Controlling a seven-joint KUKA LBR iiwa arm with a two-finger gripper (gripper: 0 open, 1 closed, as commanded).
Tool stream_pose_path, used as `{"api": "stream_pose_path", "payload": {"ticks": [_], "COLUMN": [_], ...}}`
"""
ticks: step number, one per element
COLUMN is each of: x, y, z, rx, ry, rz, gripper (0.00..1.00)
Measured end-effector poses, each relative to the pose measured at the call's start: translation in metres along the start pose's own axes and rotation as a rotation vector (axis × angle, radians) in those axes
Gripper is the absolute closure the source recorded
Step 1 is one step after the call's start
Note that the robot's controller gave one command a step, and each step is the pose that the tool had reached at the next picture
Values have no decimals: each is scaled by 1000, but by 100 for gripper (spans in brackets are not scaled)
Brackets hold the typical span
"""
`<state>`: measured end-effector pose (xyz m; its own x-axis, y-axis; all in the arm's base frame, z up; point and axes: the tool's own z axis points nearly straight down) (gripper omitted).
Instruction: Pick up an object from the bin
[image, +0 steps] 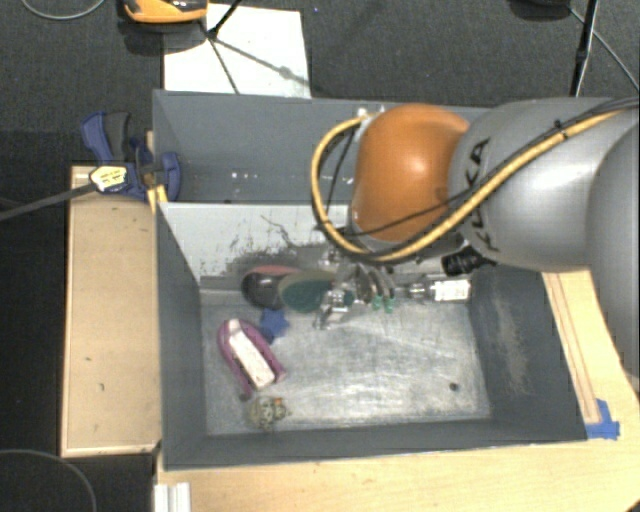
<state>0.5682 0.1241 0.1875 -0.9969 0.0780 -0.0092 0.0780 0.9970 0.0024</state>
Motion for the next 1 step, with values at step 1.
{"api": "stream_pose_path", "payload": {"ticks": [1], "x": [14], "y": [3], "z": [-96], "rx": [-1], "ry": [-1], "rz": [-7], "gripper": [100]}}
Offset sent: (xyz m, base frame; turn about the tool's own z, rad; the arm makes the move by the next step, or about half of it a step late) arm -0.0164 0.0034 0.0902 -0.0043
